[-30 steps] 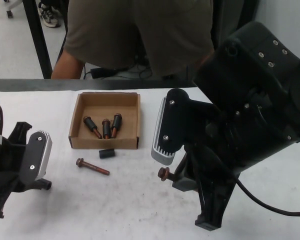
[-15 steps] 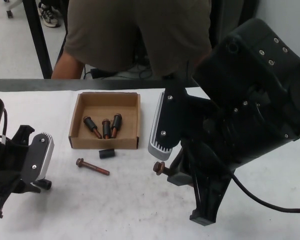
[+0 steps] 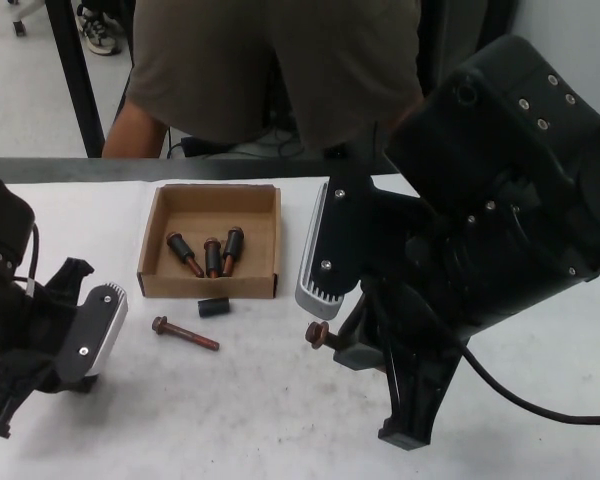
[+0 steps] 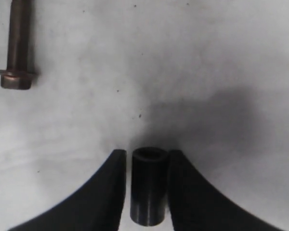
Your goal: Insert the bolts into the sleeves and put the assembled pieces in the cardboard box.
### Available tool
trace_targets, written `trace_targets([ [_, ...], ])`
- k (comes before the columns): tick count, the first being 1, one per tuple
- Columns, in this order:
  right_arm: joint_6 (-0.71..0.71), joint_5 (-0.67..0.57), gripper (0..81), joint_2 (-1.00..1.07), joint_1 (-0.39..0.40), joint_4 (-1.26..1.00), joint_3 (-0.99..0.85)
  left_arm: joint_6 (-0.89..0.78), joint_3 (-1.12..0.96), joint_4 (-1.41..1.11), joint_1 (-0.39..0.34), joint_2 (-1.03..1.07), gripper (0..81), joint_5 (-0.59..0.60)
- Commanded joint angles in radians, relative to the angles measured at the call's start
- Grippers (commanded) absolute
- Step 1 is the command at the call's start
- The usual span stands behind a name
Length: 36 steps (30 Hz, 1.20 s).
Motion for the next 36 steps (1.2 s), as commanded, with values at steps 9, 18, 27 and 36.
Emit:
trace_targets([
  [9,0.005,-0.008,0.3,-0.014,-0.004,-0.012,0.001,0.047,0.009,-0.017,-0.001,0.059,16.9,-0.152],
  [18,0.008,-0.008,0.3,-0.014,-0.004,-0.011,0.001,0.061,0.009,-0.017,-0.036,0.036,0.8,-0.244],
  [27,0.037,-0.008,0.3,-0.017,-0.004,-0.001,0.001,-0.168,-0.027,0.019,-0.243,-0.14,0.8,-0.138],
  [36,0.079,-0.008,0.3,-0.09,-0.004,0.013,0.001,-0.62,-0.177,0.069,-0.397,-0.211,0.8,-0.081],
])
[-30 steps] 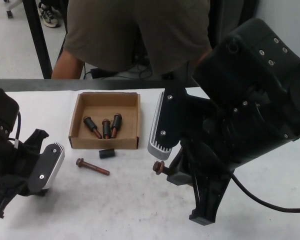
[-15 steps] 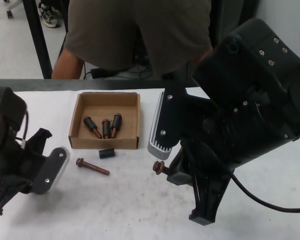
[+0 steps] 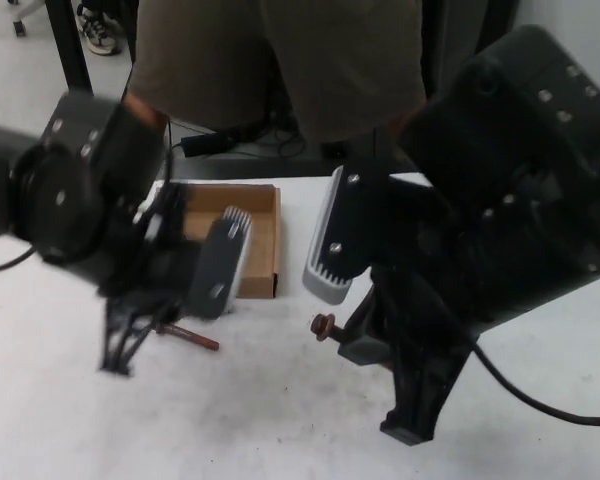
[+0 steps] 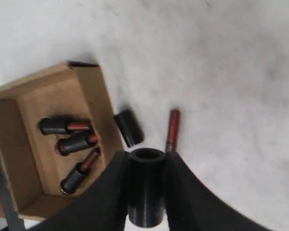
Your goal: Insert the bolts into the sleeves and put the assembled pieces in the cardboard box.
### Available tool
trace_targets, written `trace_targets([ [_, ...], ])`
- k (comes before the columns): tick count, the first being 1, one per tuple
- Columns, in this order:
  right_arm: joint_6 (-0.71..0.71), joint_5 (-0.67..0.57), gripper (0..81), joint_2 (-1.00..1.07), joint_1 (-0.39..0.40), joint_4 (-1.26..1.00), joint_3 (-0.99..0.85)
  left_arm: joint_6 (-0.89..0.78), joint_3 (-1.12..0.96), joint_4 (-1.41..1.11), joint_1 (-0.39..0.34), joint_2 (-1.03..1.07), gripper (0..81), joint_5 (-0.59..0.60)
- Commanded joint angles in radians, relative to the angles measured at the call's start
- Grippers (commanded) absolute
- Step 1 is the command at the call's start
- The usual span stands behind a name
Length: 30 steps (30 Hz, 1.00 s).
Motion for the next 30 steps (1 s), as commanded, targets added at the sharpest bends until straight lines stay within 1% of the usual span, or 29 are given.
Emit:
trace_targets([
  [1,0.028,-0.008,0.3,-0.063,-0.004,0.004,-0.003,-0.234,-0.047,0.05,-0.037,-0.037,0.8,0.035],
  [4,0.074,-0.008,0.3,-0.114,-0.004,0.004,-0.003,-0.439,-0.07,0.096,-0.07,-0.087,0.8,0.036],
  [7,0.136,-0.008,0.3,-0.159,-0.004,-0.011,-0.003,-0.59,-0.075,0.103,-0.099,-0.164,0.8,0.038],
  [9,0.206,-0.008,0.3,-0.182,-0.004,-0.041,-0.003,-0.706,-0.075,0.107,-0.113,-0.229,0.8,0.074],
  [12,0.299,-0.016,0.3,-0.2,-0.004,-0.089,-0.003,-0.869,-0.075,0.108,-0.114,-0.328,0.8,0.161],
  [14,0.364,-0.016,0.3,-0.207,-0.004,-0.137,-0.003,-0.923,-0.075,0.108,-0.112,-0.385,0.8,0.193],
  [20,0.549,-0.037,0.3,-0.208,-0.004,-0.338,-0.003,-0.979,-0.068,0.156,-0.109,-0.515,0.8,0.277],
  [25,0.681,-0.042,0.3,-0.208,-0.004,-0.488,-0.003,-1.013,0.034,0.169,-0.109,-0.602,0.8,0.277],
  [28,0.737,-0.044,0.3,-0.204,-0.004,-0.532,-0.003,-1.075,0.097,0.155,-0.109,-0.661,0.8,0.277],
  [30,0.773,-0.046,0.3,-0.199,-0.004,-0.547,-0.003,-1.129,0.138,0.109,-0.109,-0.696,0.8,0.302],
])
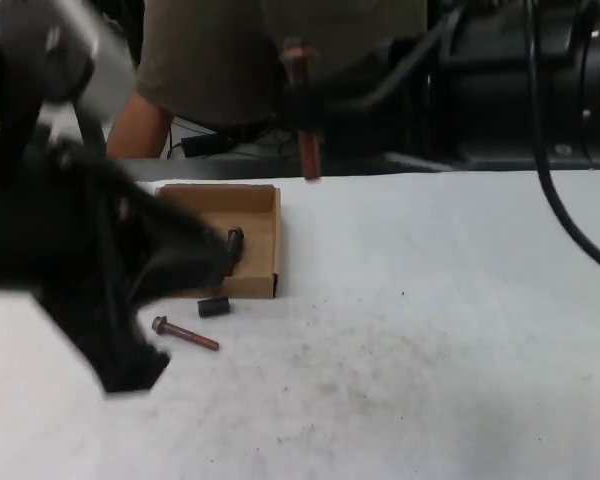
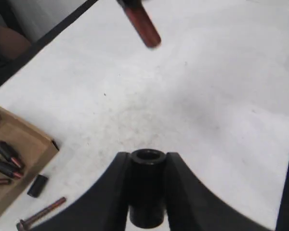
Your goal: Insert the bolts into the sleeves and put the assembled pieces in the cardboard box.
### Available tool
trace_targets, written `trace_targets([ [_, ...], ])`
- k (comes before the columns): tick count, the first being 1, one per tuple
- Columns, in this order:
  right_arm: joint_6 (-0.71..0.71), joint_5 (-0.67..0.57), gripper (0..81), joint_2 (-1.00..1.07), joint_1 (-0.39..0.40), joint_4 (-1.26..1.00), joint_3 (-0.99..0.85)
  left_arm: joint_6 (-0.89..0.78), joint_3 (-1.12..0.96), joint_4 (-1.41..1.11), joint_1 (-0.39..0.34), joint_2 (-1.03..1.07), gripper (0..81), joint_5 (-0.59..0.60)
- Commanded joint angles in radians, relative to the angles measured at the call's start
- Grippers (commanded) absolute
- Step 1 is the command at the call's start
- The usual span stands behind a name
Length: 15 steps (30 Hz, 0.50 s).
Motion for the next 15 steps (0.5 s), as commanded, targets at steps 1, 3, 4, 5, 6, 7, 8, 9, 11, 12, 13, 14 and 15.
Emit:
trace_targets([
  [1,0.08,-0.012,0.3,0.003,-0.004,-0.055,-0.003,-0.088,0.047,-0.082,0.0,-0.052,0.8,0.043],
  [3,0.104,-0.012,0.3,0.011,-0.002,-0.06,-0.003,-0.177,0.089,-0.184,0.0,-0.078,0.8,0.083],
  [4,0.115,-0.012,0.3,0.016,-0.002,-0.067,-0.003,-0.212,0.108,-0.224,0.0,-0.088,0.8,0.094],
  [5,0.13,-0.012,0.3,0.022,-0.002,-0.077,-0.003,-0.251,0.125,-0.271,0.0,-0.096,0.8,0.106],
  [6,0.146,-0.014,0.3,0.027,-0.002,-0.087,-0.003,-0.282,0.141,-0.31,0.0,-0.101,0.8,0.109],
  [7,0.165,-0.02,0.3,0.032,-0.002,-0.105,-0.003,-0.304,0.15,-0.337,0.0,-0.104,0.8,0.109],
  [8,0.178,-0.029,0.3,0.039,-0.002,-0.121,-0.003,-0.32,0.159,-0.353,0.0,-0.104,0.8,0.116],
  [9,0.197,-0.039,0.3,0.044,-0.002,-0.144,-0.003,-0.327,0.163,-0.363,0.0,-0.104,0.8,0.132],
  [11,0.23,-0.06,0.3,0.06,-0.002,-0.183,-0.003,-0.327,0.164,-0.366,0.0,-0.104,0.8,0.139],
  [12,0.244,-0.065,0.3,0.067,-0.002,-0.196,-0.003,-0.327,0.164,-0.368,0.0,-0.104,0.8,0.138],
  [13,0.252,-0.067,0.3,0.071,0.0,-0.206,-0.003,-0.327,0.164,-0.373,0.0,-0.104,0.8,0.138],
  [14,0.265,-0.067,0.3,0.077,0.0,-0.21,-0.003,-0.33,0.164,-0.381,0.0,-0.104,0.8,0.134],
  [15,0.269,-0.067,0.3,0.08,0.003,-0.213,-0.003,-0.336,0.164,-0.391,0.0,-0.104,0.8,0.135],
])
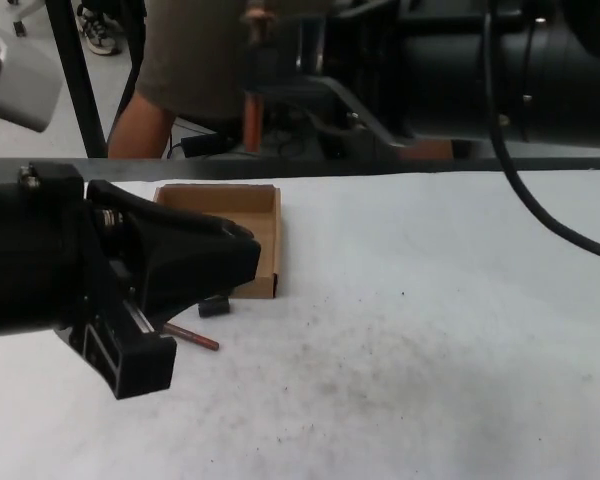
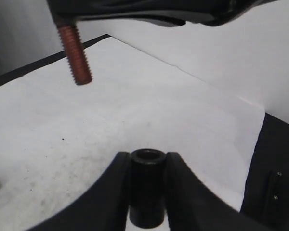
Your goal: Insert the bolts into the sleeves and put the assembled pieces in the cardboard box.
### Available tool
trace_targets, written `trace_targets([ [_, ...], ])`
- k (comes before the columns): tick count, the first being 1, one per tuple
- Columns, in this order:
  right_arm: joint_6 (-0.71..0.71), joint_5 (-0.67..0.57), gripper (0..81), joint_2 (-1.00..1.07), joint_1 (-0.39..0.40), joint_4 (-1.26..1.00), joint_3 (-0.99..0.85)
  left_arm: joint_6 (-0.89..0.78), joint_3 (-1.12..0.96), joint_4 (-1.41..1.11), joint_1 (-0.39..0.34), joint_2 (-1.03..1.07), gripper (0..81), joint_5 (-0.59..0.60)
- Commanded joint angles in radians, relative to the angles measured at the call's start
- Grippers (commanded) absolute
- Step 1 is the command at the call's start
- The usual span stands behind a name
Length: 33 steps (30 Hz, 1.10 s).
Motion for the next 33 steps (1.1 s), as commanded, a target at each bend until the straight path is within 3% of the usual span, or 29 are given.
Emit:
trace_targets([
  [1,0.048,-0.019,0.3,0.02,0.005,-0.061,-0.003,-0.013,-0.001,-0.035,0.0,-0.01,0.8,0.007],
  [7,0.068,-0.019,0.3,0.022,0.022,-0.063,-0.003,-0.013,-0.001,-0.048,0.002,-0.01,0.8,-0.083],
  [33,0.083,-0.017,0.3,0.022,0.031,-0.063,-0.003,-0.052,-0.001,-0.138,0.025,-0.01,0.8,-0.093],
])
